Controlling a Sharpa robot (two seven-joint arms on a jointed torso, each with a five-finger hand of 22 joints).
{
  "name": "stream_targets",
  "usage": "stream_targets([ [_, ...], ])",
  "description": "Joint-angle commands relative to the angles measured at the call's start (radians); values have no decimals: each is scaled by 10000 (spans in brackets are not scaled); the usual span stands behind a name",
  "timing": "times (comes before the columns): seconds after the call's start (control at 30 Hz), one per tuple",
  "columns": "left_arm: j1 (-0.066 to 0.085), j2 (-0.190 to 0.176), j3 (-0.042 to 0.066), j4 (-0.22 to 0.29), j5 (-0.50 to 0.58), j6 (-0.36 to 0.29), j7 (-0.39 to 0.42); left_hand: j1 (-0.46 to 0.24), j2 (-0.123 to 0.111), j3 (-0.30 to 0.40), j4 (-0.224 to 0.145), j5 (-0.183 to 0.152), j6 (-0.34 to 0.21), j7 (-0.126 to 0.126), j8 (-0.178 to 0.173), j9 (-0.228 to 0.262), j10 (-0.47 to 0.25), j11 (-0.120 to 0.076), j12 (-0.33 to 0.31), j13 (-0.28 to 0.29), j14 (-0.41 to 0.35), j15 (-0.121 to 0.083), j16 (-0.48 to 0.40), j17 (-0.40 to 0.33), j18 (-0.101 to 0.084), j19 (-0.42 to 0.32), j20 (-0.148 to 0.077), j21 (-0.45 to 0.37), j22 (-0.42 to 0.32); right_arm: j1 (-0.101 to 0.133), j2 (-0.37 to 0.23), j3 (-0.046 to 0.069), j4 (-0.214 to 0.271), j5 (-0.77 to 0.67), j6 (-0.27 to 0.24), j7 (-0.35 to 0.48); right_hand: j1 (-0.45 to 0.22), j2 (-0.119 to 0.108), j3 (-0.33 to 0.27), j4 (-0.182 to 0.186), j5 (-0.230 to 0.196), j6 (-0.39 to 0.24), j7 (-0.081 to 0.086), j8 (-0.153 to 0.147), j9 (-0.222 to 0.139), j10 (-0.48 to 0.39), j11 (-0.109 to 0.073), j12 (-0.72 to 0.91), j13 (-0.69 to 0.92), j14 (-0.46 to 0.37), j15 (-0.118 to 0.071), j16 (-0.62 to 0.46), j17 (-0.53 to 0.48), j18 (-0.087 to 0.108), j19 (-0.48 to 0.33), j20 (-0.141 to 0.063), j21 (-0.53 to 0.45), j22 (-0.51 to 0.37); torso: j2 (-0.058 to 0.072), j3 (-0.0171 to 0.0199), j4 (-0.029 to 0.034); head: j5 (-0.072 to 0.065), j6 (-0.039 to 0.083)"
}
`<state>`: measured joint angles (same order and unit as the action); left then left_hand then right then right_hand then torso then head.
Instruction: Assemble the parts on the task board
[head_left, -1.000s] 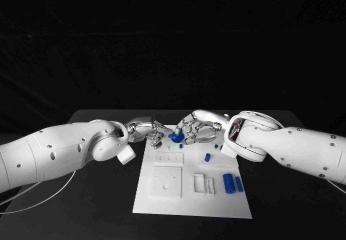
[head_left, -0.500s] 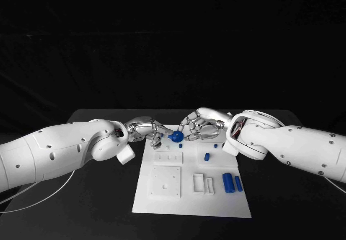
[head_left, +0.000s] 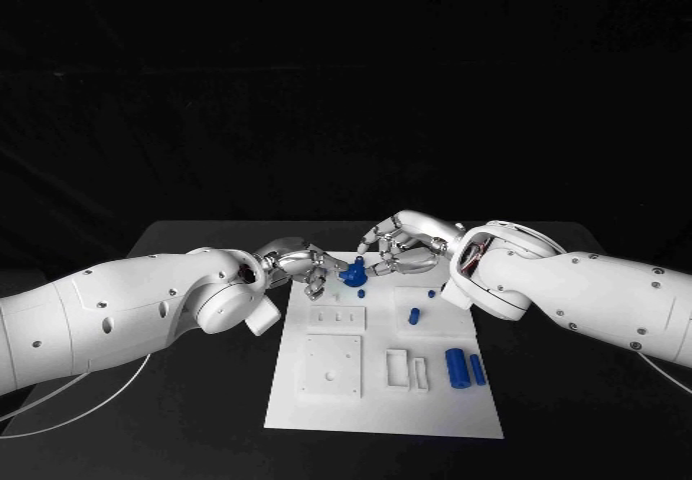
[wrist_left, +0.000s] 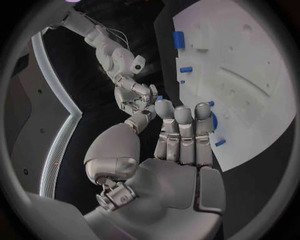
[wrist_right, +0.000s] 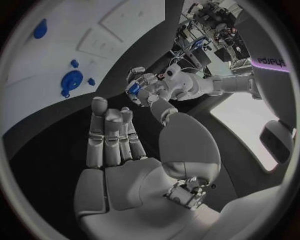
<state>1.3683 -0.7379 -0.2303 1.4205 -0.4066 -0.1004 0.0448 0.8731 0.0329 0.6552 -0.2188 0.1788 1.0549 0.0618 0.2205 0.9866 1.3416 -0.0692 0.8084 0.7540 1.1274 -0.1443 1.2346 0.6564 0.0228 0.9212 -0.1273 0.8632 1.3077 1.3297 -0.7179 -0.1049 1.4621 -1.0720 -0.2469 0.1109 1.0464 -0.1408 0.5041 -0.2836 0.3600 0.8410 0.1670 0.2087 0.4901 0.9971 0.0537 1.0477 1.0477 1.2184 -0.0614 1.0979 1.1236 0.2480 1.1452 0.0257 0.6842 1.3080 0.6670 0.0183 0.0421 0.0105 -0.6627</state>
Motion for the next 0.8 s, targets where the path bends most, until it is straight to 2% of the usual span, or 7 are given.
stream_targets([
  [0.03, 14, 10, -4, 90, -417, -2269, -849, 381, -130, 142, 23, 574, 514, -235, -10, -40, 195, -45, -114, -108, 210, -100, -53, -75, -128, 161, -1178, 32, 155, -7, -82, 1, -120, -153, -492, -238, -83, 23, -53, 4, -48, -26, 8, -19, -15, -67, 6, 50, -14, -20, 60, -15, -17, 138, -11, -20, -29, 190, -18, 3, 9, -13, 5],
  [0.1, 15, 31, -6, 80, -1056, -2554, -1050, 642, -494, 216, 68, 663, 659, -274, -41, -129, 329, -79, -202, -195, 328, -139, -111, -139, -102, 271, -1210, 40, 137, -6, -115, 3, -211, -138, -519, -227, -68, 35, -45, 3, -37, -11, 3, -10, -14, -62, 0, 54, -16, -18, 55, -13, -20, 138, -6, -26, -32, 188, -22, -1, 9, -6, 2],
  [0.2, 18, 105, -11, 28, -2109, -2797, -1410, 913, -768, 202, 38, 713, 833, -320, -57, -213, 489, -113, -280, -272, 464, -168, -161, -191, -92, 376, -1232, 43, 123, -5, -128, 22, -509, 63, -548, -179, -32, 49, -12, 6, 21, 10, -6, 3, -17, -53, -9, 59, -24, -12, 46, -11, -27, 138, 6, -35, -41, 181, -10, 6, 0, 12, 5],
  [0.37, 23, 282, -32, 1, -4019, -2587, -2341, 1052, -872, 133, 105, 1119, 984, -367, -91, -304, 654, -165, -344, -328, 643, -206, -195, -225, -83, 515, -1259, 38, 104, 7, -118, 254, -1185, 455, -696, -64, -5, 54, 27, 17, 95, 27, -13, 14, -21, -40, -16, 65, -33, -1, 39, -7, -34, 138, 22, -41, -48, 177, -13, 9, 6, 17, -6],
  [0.53, 58, 570, -70, -25, -5884, -1697, -3610, 1122, -950, 86, 132, 1498, 1102, -407, -96, -349, 728, -206, -335, -318, 750, -217, -185, -216, -81, 593, -1275, 34, 105, 220, -18, 516, -2105, 843, -781, 69, 36, 27, 103, 24, 285, 50, -22, 29, -31, -25, -26, 70, -55, 15, 29, 1, -48, 138, 47, -47, -63, 174, -6, 3, 8, 32, -51],
  [0.63, 76, 713, -71, -50, -6583, -1090, -4125, 1130, -966, 65, 154, 1641, 1145, -419, -101, -368, 738, -215, -334, -312, 775, -208, -190, -214, -84, 614, -1276, 27, 109, 328, 56, 602, -2475, 879, -762, 128, 46, 19, 131, 24, 375, 55, -24, 34, -37, -26, -27, 67, -66, 8, 28, -5, -57, 138, 44, -44, -75, 174, 9, -4, -10, 61, -91],
  [0.8, 128, 1106, -87, -278, -7373, -664, -4578, 1116, -965, 37, 171, 1783, 1183, -425, -105, -384, 742, -222, -335, -307, 792, -184, -195, -209, -91, 616, -1267, 14, 117, 495, 390, 692, -3376, 1668, -849, 398, -27, -42, 243, 51, 472, -23, 17, 6, -76, -252, 19, -216, -269, -278, 81, -379, -258, 127, -290, 100, -383, 81, -8, 20, -11, 59, -178],
])
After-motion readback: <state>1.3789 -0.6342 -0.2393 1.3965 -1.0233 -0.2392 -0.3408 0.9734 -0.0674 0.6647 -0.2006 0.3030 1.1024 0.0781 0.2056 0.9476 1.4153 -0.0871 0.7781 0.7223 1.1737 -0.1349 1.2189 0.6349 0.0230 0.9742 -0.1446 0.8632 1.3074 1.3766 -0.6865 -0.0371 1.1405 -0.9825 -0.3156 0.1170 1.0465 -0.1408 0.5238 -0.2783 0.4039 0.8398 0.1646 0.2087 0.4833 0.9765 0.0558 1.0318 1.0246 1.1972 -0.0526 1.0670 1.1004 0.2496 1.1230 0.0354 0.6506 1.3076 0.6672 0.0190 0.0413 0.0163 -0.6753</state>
